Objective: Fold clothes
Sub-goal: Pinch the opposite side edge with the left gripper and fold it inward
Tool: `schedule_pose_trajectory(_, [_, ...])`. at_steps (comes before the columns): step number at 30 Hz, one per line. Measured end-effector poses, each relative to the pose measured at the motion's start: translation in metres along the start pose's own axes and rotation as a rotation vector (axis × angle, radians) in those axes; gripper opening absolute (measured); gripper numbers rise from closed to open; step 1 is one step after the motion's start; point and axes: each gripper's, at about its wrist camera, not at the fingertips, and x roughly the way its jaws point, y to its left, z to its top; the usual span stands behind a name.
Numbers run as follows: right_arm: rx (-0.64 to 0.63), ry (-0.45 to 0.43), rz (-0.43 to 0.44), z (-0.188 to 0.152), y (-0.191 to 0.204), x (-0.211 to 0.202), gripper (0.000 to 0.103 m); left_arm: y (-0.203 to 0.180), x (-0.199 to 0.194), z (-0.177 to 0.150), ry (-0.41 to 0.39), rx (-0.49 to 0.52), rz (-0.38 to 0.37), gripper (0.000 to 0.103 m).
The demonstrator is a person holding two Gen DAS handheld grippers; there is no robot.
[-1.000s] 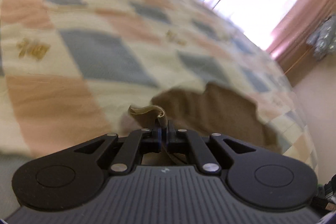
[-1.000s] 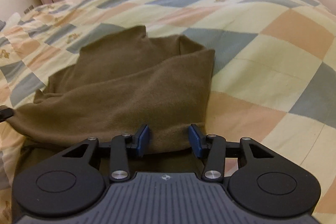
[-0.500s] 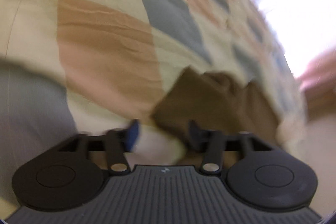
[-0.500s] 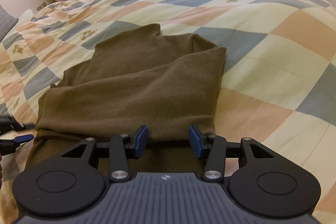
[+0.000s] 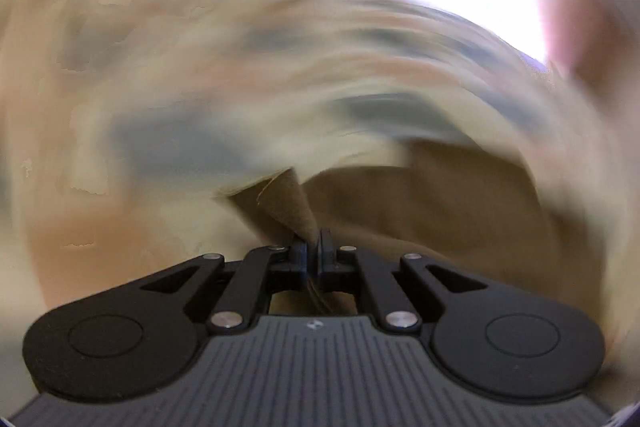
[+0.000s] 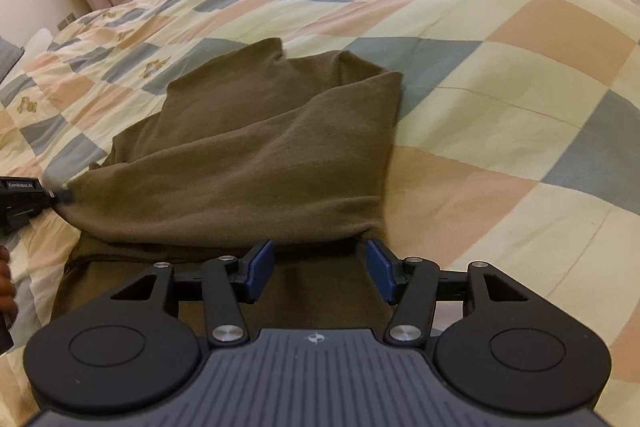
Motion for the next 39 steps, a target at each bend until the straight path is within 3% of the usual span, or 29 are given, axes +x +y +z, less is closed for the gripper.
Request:
schedule_pose_trajectory(2, [0.013,0.001,-0.002,0.000,-0.005,0.000,0.055,-0.049,-0.007,-0.012,-0.056,0.318,-0.047,0.002])
schedule_pose_trajectory(4, [0.024,0.001,-0.004,0.001,-0.009,0.000,0.055,-0.083,0.003,-0.029,-0.023,0.541,-0.053,0.009])
schedule_pose_trajectory(6, [0.027,0.003,-0.002,0.001,-0.011,0.000,0.055,-0.095,0.018,-0.042,0.055,0.603,-0.057,0.009])
schedule_pose_trajectory(8, [0.020,-0.001,0.000,0.002,-0.011,-0.002,0.056,-0.092,0.023,-0.041,0.084,0.568,-0.073,0.010])
schedule_pose_trajectory(10, [0.014,-0.012,0.005,0.003,-0.015,-0.006,0.057,-0.075,0.012,-0.026,0.089,0.449,-0.160,0.022])
schedule_pose_trajectory(14, [0.013,-0.038,0.026,0.008,-0.022,-0.012,0.057,-0.033,-0.017,0.002,0.091,0.133,-0.381,0.024])
schedule_pose_trajectory(16, [0.003,-0.069,0.055,0.014,-0.022,-0.015,0.057,-0.015,-0.013,0.013,0.088,-0.012,-0.423,0.018])
schedule_pose_trajectory(18, [-0.025,-0.095,0.095,0.021,-0.017,-0.014,0.057,-0.007,-0.001,0.024,0.083,-0.091,-0.387,0.004])
schedule_pose_trajectory(20, [-0.059,-0.111,0.125,0.027,-0.009,-0.010,0.057,-0.008,0.018,0.026,0.082,-0.101,-0.310,0.004])
schedule_pose_trajectory(23, [-0.129,-0.125,0.173,0.034,0.004,0.004,0.056,-0.020,0.053,0.016,0.158,-0.073,-0.271,0.009])
schedule_pose_trajectory(26, [-0.183,-0.028,0.135,0.030,0.010,0.036,0.054,-0.033,0.068,0.002,0.198,0.000,-0.232,0.010])
schedule_pose_trajectory(28, [-0.206,0.013,0.113,0.026,0.011,0.046,0.052,-0.028,0.052,0.008,0.169,-0.012,-0.249,0.010])
schedule_pose_trajectory(33, [-0.206,-0.080,0.164,0.033,0.011,0.014,0.052,-0.017,0.015,0.013,0.070,-0.009,-0.293,0.013])
schedule_pose_trajectory(35, [-0.210,-0.060,0.157,0.032,0.010,0.018,0.052,-0.026,0.018,0.006,0.087,0.057,-0.315,0.016])
schedule_pose_trajectory(37, [-0.218,-0.013,0.132,0.030,0.008,0.028,0.052,-0.043,0.034,-0.007,0.154,0.166,-0.291,0.017])
schedule_pose_trajectory(39, [-0.224,0.016,0.116,0.027,0.006,0.036,0.049,-0.049,0.043,-0.014,0.179,0.208,-0.279,0.017])
